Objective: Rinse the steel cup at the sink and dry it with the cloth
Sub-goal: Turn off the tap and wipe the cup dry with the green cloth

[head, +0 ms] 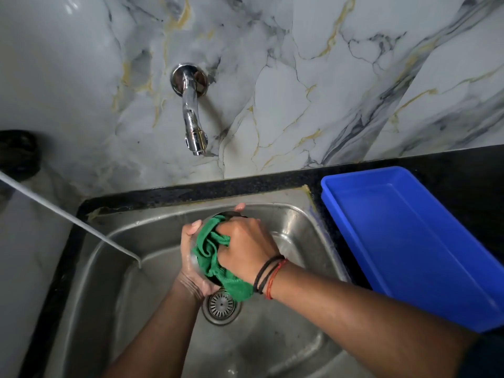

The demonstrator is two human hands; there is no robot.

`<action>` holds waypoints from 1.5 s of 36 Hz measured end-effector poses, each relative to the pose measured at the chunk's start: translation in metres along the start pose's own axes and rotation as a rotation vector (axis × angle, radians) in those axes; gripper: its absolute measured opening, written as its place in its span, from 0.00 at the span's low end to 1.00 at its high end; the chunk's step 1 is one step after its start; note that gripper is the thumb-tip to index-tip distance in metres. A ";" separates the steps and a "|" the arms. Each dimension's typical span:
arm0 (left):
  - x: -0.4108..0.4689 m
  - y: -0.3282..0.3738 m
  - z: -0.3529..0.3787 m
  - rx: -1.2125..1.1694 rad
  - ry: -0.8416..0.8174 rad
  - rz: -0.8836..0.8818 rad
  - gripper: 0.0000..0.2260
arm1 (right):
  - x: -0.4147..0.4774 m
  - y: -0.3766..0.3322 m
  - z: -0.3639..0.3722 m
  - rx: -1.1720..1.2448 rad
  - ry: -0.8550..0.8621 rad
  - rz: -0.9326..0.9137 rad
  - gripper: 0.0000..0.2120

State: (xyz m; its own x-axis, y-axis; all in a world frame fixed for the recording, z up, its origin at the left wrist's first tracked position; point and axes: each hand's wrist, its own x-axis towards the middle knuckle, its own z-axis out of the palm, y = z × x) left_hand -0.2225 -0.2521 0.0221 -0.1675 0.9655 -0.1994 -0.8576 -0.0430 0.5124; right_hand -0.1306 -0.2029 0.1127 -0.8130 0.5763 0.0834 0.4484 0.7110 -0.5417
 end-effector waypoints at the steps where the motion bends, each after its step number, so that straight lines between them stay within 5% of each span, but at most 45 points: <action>1: -0.001 0.000 0.001 0.007 0.019 0.012 0.39 | 0.002 -0.001 0.000 -0.089 0.010 -0.034 0.10; 5: -0.004 -0.004 -0.002 -0.011 0.049 0.013 0.45 | 0.006 0.005 0.000 -0.560 -0.179 -0.050 0.18; 10: -0.004 -0.015 0.006 0.013 0.019 -0.015 0.40 | 0.003 0.015 0.000 -0.516 -0.423 0.047 0.09; 16: -0.002 -0.011 0.009 -0.042 -0.122 -0.086 0.41 | 0.001 0.034 -0.001 0.012 -0.546 0.266 0.06; 20: 0.003 -0.002 0.016 -0.159 -0.126 -0.033 0.39 | -0.003 0.040 0.005 0.674 -0.310 0.298 0.10; 25: 0.004 0.009 0.013 -0.165 0.223 0.299 0.23 | -0.008 0.047 -0.013 1.238 0.162 0.322 0.07; 29: 0.004 0.014 0.002 -0.215 0.307 0.436 0.24 | -0.009 0.075 -0.031 1.627 0.515 0.478 0.22; 33: 0.007 0.006 0.011 -0.187 0.367 0.429 0.24 | -0.016 0.087 -0.015 1.626 0.320 0.633 0.14; 37: 0.011 -0.008 0.016 0.006 0.573 0.286 0.15 | -0.010 0.089 0.005 1.771 -0.030 0.505 0.31; 39: 0.010 -0.009 0.013 0.215 0.676 0.301 0.14 | -0.005 0.090 0.006 1.836 -0.066 0.451 0.36; 42: 0.009 -0.009 0.010 0.625 0.756 0.400 0.12 | -0.007 0.093 0.008 1.713 0.081 0.483 0.17; 44: 0.003 -0.010 0.013 0.751 0.637 0.320 0.10 | -0.011 0.092 0.012 1.487 0.207 0.579 0.12; 46: 0.000 -0.012 0.009 0.789 0.545 0.175 0.38 | -0.013 0.086 0.016 1.354 0.288 0.593 0.09; 48: -0.005 -0.014 0.012 0.834 0.488 0.105 0.47 | -0.016 0.075 0.016 1.274 0.321 0.576 0.10; 51: -0.008 -0.016 0.013 0.683 0.440 -0.030 0.41 | -0.016 0.063 0.020 1.096 0.295 0.388 0.13; 54: -0.013 -0.020 0.010 0.416 0.375 -0.069 0.24 | -0.014 0.052 0.021 0.836 0.287 0.150 0.13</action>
State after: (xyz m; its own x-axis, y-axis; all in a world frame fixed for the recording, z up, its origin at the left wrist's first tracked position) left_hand -0.1979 -0.2614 0.0227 -0.3445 0.8016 -0.4886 -0.6213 0.1955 0.7588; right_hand -0.1040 -0.1825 0.0654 -0.5931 0.7978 0.1082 0.0336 0.1588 -0.9867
